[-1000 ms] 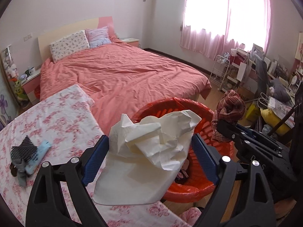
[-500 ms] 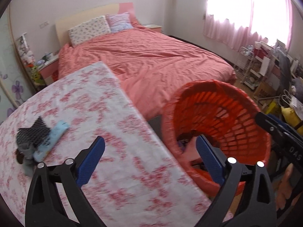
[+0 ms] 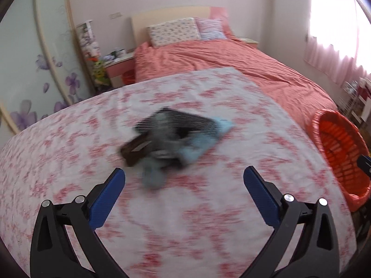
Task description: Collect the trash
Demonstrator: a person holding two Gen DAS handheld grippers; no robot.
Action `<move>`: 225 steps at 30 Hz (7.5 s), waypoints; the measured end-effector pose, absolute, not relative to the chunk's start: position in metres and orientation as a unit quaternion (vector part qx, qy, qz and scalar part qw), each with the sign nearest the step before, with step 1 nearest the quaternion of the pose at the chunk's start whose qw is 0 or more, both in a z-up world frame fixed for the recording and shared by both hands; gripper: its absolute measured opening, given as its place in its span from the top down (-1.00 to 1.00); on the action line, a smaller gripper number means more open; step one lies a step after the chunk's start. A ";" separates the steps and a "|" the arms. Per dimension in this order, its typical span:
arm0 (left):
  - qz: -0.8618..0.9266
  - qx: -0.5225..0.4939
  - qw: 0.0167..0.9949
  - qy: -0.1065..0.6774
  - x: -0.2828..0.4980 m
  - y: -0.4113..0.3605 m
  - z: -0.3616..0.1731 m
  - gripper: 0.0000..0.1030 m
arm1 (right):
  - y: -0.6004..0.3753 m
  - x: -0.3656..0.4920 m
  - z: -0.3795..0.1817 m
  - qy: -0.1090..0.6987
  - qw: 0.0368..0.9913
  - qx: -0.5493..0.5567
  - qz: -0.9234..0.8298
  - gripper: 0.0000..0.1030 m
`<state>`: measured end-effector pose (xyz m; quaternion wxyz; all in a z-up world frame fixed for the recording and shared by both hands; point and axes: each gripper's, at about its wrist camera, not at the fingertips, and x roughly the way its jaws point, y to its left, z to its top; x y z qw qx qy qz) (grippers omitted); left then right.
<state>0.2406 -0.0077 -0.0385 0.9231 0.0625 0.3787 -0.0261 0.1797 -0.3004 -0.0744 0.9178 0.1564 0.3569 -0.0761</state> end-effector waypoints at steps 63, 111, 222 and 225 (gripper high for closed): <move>0.017 -0.013 0.900 0.434 0.293 0.133 -0.075 0.46 | -0.109 0.274 -0.085 0.408 0.907 0.096 0.045 -0.18; 0.054 -0.021 0.890 0.453 0.291 0.137 -0.088 -0.96 | -0.105 0.297 -0.098 0.441 0.897 0.039 -0.006 0.37; -0.251 0.042 0.909 0.330 0.190 -0.127 0.024 0.36 | -0.322 0.116 0.018 0.281 0.936 0.167 -0.133 0.48; -0.276 0.046 0.900 0.334 0.193 -0.156 0.018 0.36 | -0.348 0.112 0.013 0.280 0.931 0.185 -0.142 0.48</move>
